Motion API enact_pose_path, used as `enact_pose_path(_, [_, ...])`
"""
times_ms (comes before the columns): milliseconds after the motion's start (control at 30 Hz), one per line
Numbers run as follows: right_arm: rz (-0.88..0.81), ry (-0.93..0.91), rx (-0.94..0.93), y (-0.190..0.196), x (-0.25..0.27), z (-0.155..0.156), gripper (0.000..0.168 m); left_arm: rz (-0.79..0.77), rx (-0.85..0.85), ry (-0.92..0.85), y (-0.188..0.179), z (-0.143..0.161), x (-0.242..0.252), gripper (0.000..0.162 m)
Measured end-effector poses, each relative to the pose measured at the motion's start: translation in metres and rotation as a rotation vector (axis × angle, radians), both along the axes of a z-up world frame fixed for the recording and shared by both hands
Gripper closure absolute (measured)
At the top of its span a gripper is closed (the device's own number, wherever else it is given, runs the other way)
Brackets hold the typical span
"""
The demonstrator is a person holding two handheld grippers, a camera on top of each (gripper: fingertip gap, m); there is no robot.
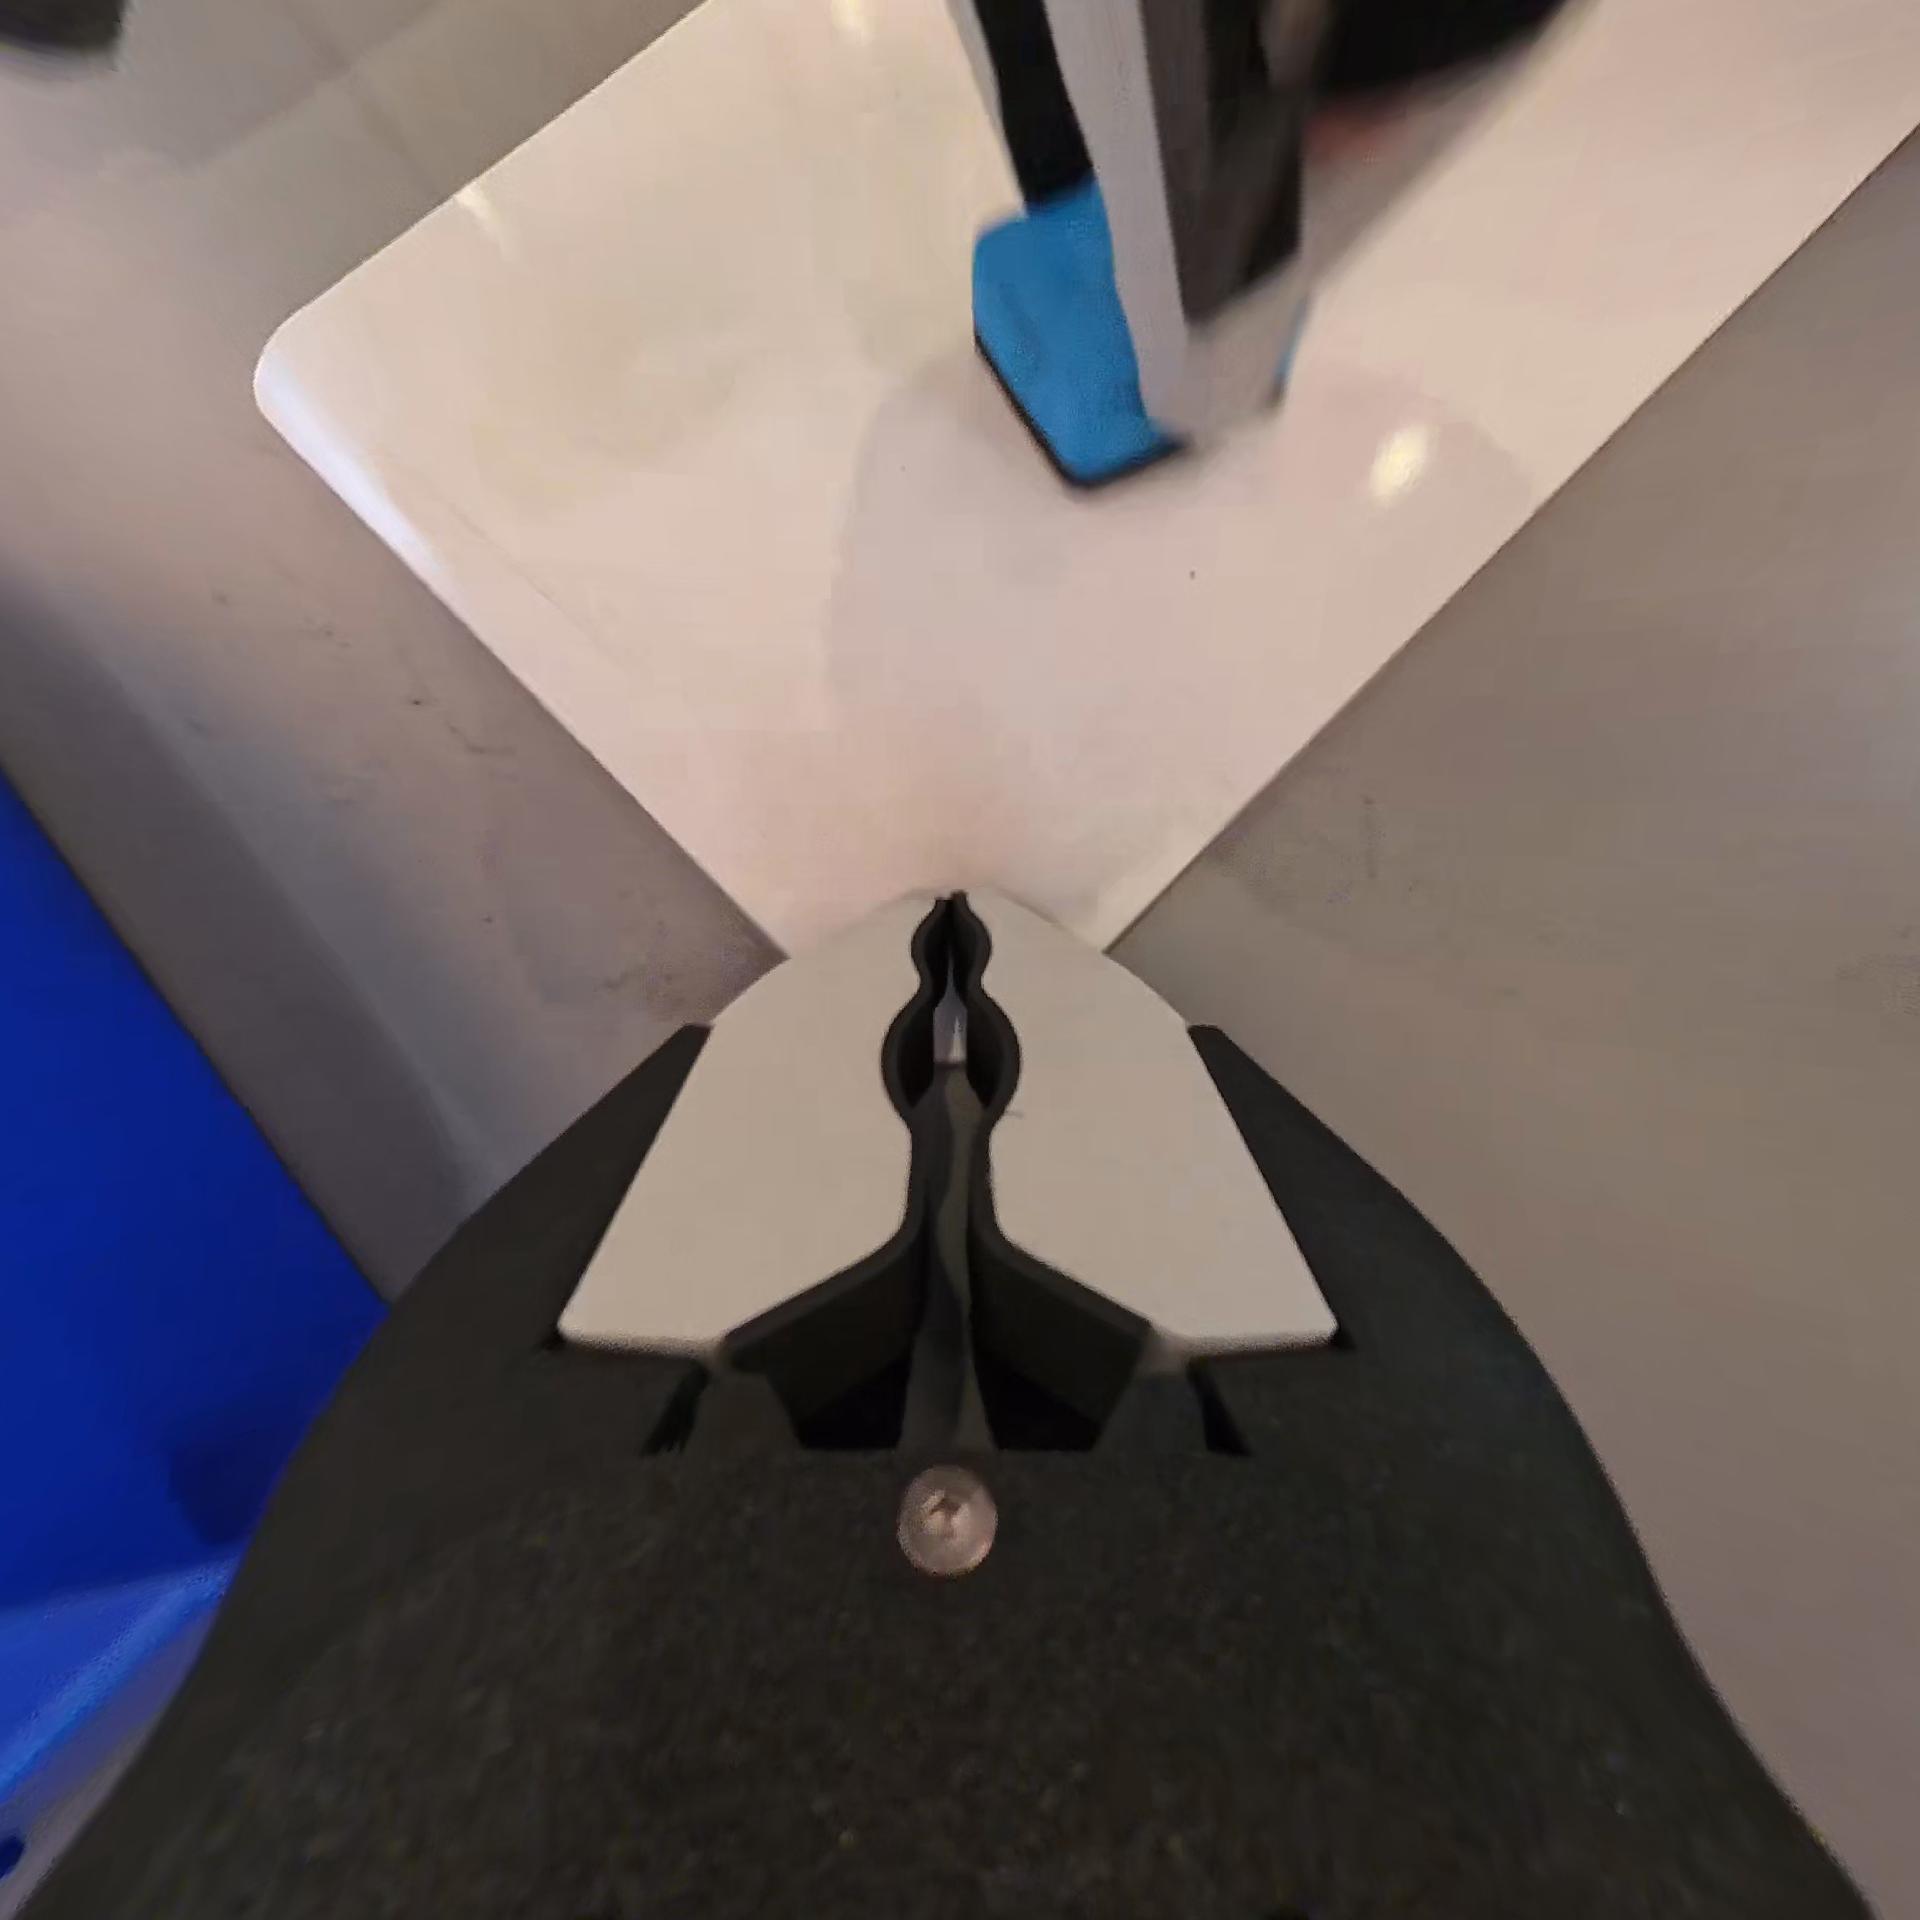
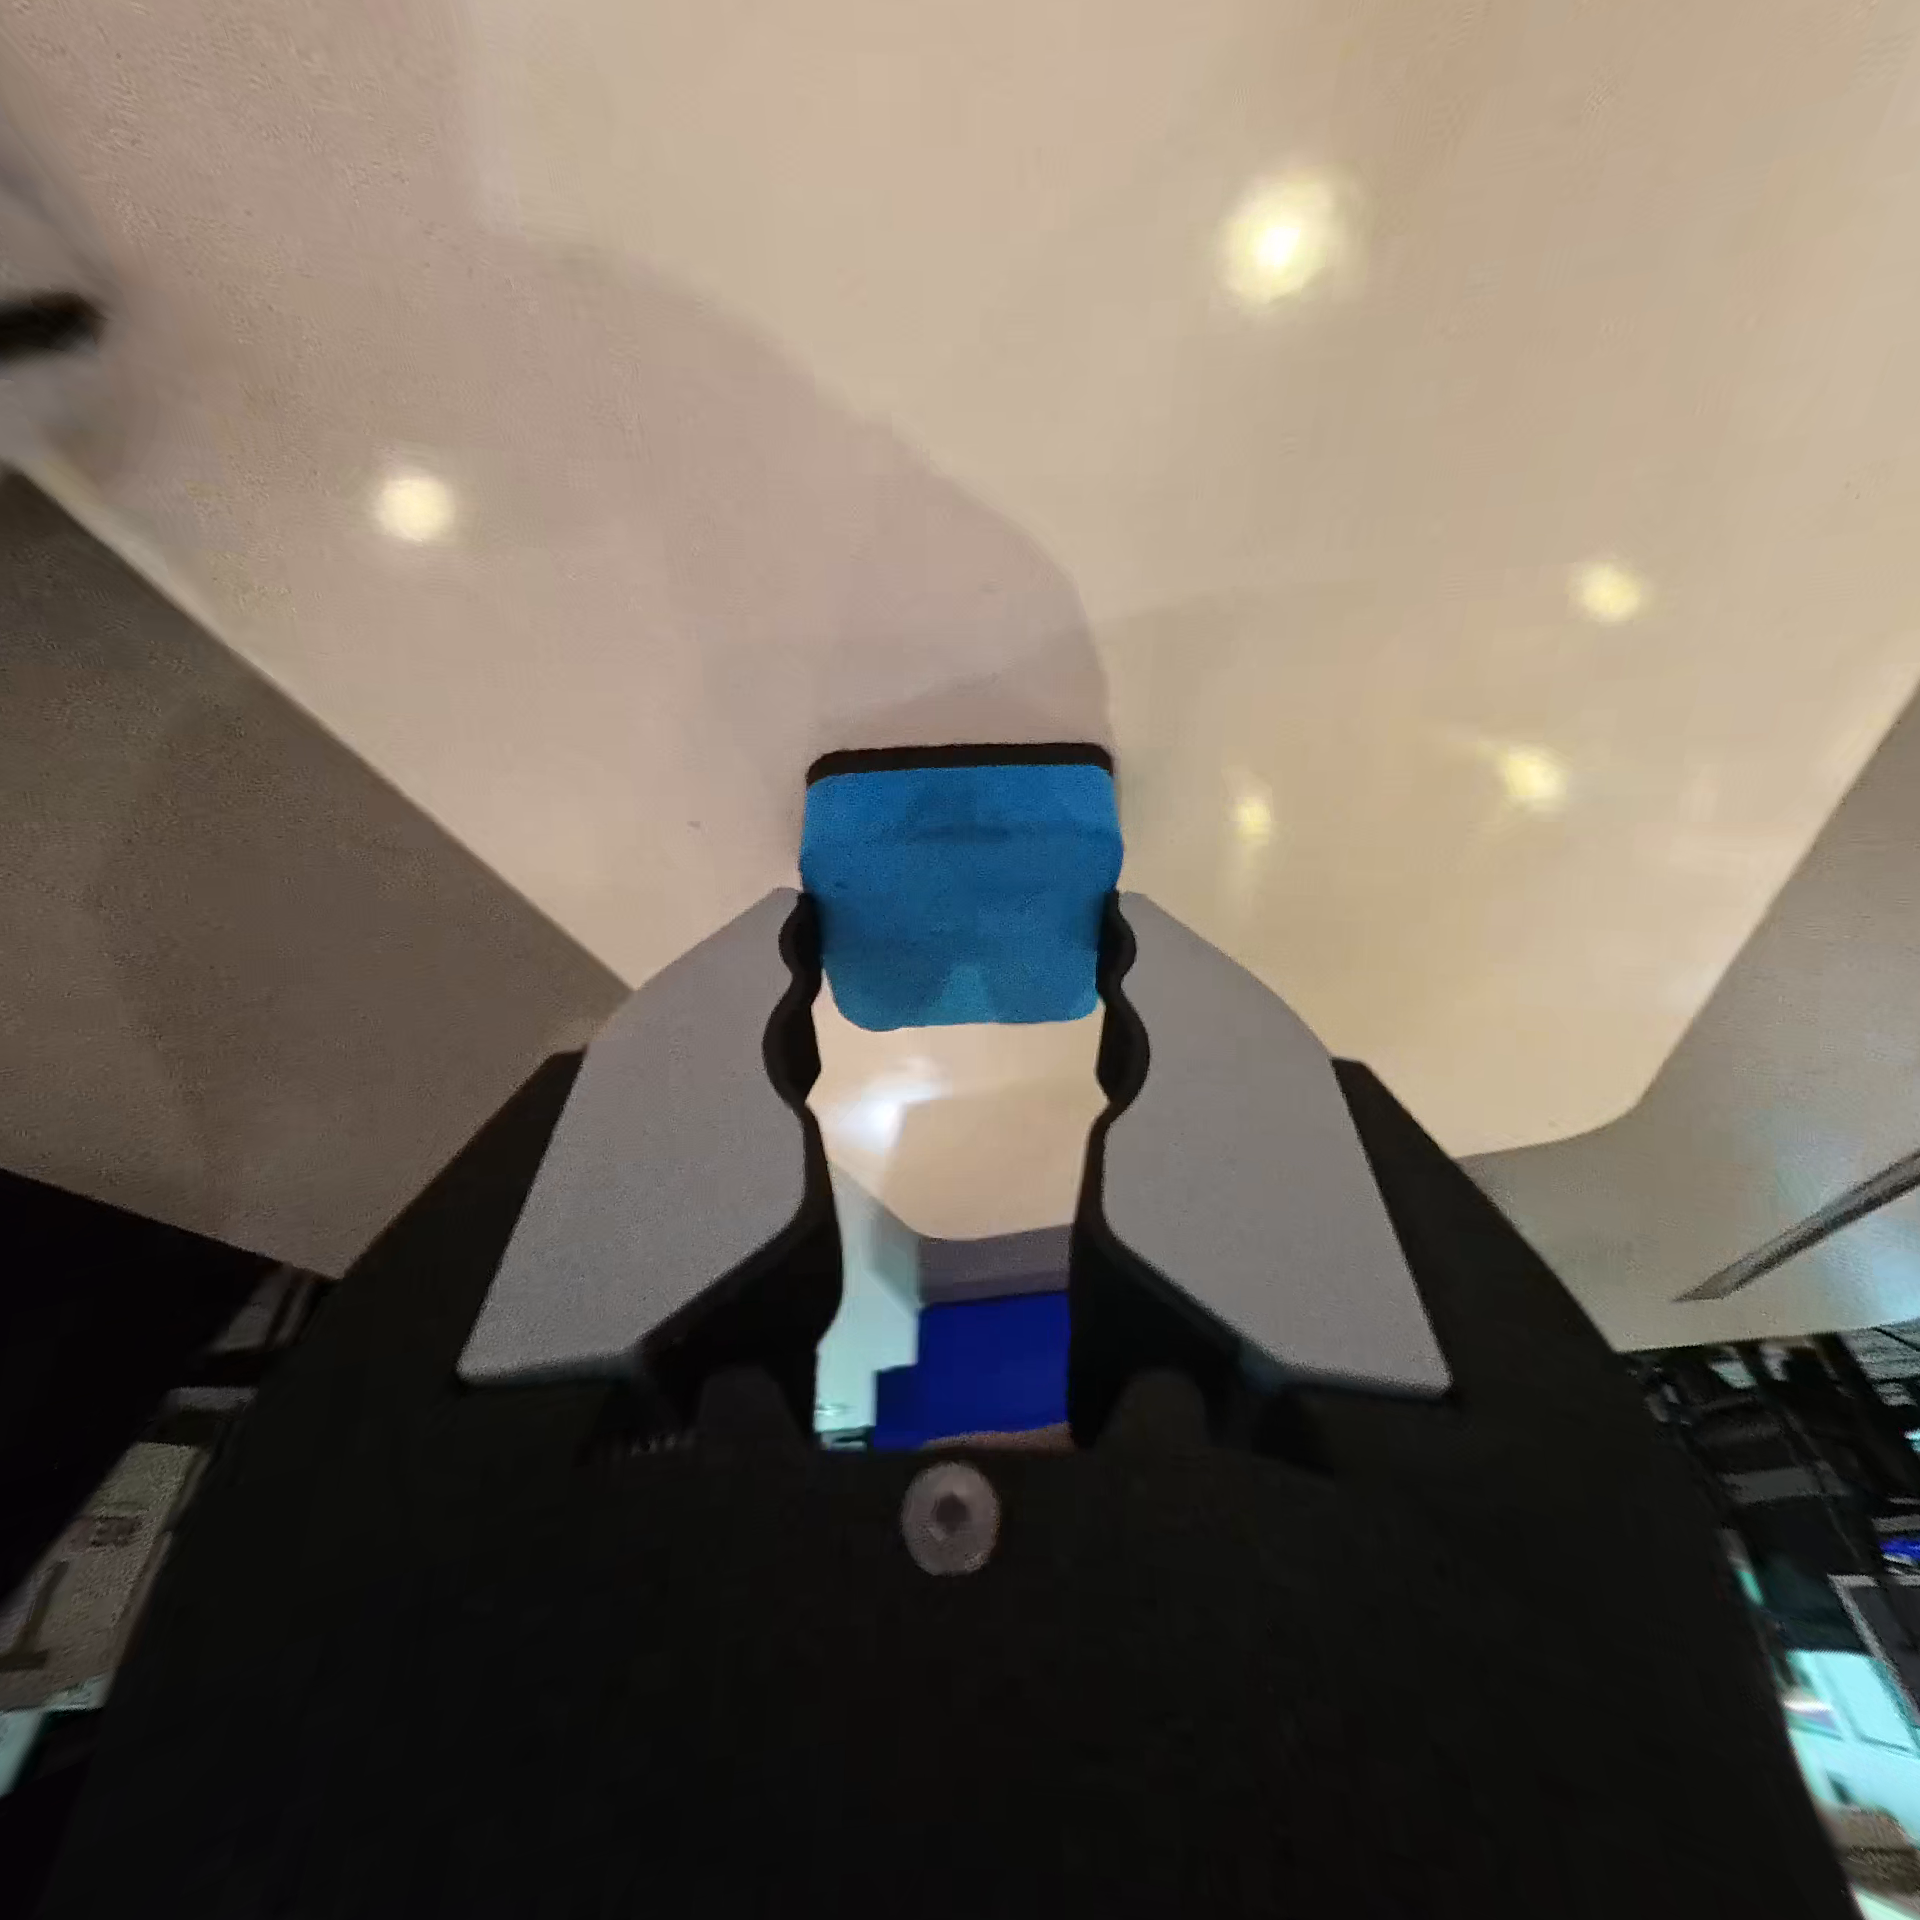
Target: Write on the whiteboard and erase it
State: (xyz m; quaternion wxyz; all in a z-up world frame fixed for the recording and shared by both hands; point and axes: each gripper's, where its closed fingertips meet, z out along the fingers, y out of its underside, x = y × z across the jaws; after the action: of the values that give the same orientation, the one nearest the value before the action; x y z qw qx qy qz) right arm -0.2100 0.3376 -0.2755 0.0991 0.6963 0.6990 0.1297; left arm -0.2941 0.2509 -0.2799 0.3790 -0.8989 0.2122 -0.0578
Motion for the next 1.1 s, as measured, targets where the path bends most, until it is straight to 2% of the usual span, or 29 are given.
enact_pose_path(67, [-0.089,0.017,-0.005,-0.031,-0.01,0.0,0.117,-0.01,0.001,-0.003,0.0,0.0,0.001,0.162])
enact_pose_path(133, [-0.122,0.033,-0.022,-0.041,-0.014,0.0,0.117,-0.022,0.009,0.013,-0.001,0.0,0.003,0.162])
enact_pose_path(300, [-0.31,-0.044,0.017,-0.011,0.039,0.001,0.117,-0.025,0.015,0.027,-0.002,0.0,0.003,0.162])
enact_pose_path(367, [-0.281,-0.075,0.024,-0.02,0.045,0.002,0.117,-0.028,0.016,0.031,-0.001,0.0,0.004,0.162])
enact_pose_path(467, [-0.177,-0.022,0.003,-0.047,0.005,0.001,0.117,-0.033,0.017,0.035,-0.001,0.0,0.005,0.162])
enact_pose_path(533, [-0.146,0.018,0.009,-0.05,-0.024,0.0,0.117,-0.03,0.017,0.038,-0.001,0.0,0.005,0.162])
enact_pose_path(600, [-0.158,0.036,-0.016,-0.049,-0.03,-0.001,0.117,-0.028,0.017,0.036,-0.001,0.0,0.005,0.162])
enact_pose_path(667, [-0.182,0.057,-0.038,-0.043,-0.018,-0.002,0.117,-0.028,0.017,0.031,-0.002,0.0,0.004,0.162])
enact_pose_path(867, [-0.358,0.023,-0.049,-0.001,0.077,-0.002,0.116,-0.027,0.016,0.025,-0.002,0.0,0.003,0.162])
enact_pose_path(1000, [-0.314,-0.029,-0.004,0.001,0.08,-0.003,0.114,-0.02,0.019,0.043,0.001,0.0,0.003,0.162])
enact_pose_path(1100, [-0.283,-0.023,-0.009,-0.013,0.056,-0.003,0.114,-0.018,0.018,0.04,0.002,0.0,0.003,0.162])
